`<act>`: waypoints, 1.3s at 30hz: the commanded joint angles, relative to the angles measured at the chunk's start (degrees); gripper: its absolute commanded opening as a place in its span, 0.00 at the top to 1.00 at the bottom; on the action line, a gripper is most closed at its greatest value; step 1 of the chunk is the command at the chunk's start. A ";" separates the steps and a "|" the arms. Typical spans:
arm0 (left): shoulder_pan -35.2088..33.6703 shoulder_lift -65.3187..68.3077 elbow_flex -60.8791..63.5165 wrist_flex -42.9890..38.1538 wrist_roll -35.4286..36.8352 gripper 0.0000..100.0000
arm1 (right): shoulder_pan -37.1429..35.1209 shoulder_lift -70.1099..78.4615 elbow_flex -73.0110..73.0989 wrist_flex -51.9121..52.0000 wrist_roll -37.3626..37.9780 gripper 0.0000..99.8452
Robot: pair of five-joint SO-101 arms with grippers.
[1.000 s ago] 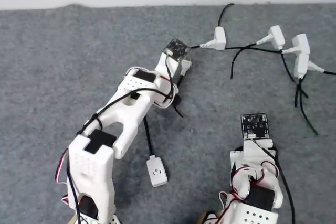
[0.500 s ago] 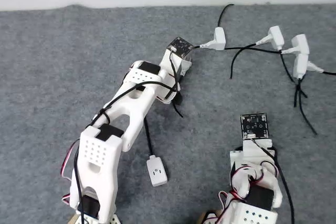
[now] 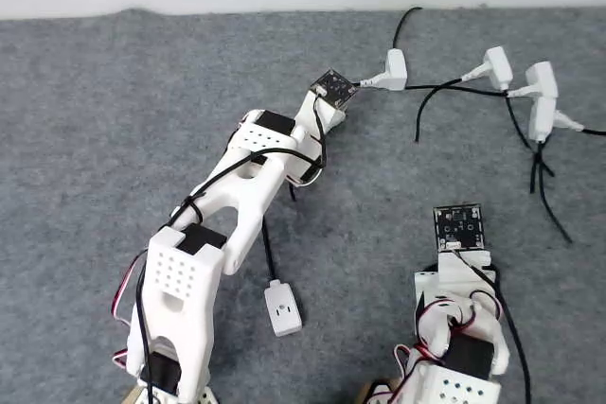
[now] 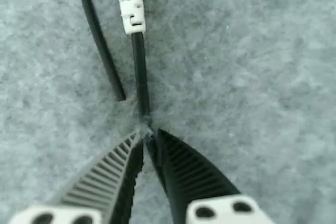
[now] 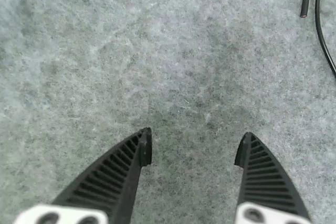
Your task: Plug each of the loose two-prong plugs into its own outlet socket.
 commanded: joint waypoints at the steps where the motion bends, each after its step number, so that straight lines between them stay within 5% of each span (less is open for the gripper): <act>1: 0.09 -0.79 -2.59 1.14 -0.70 0.97 | -0.40 -0.13 -0.70 0.13 0.62 0.74; 17: 3.34 -1.05 -2.15 9.93 -8.00 0.97 | -0.40 -0.13 -0.70 0.13 0.62 0.74; 39: 21.01 -11.08 8.48 17.76 -10.81 0.97 | -0.40 -0.13 -0.70 0.04 0.62 0.74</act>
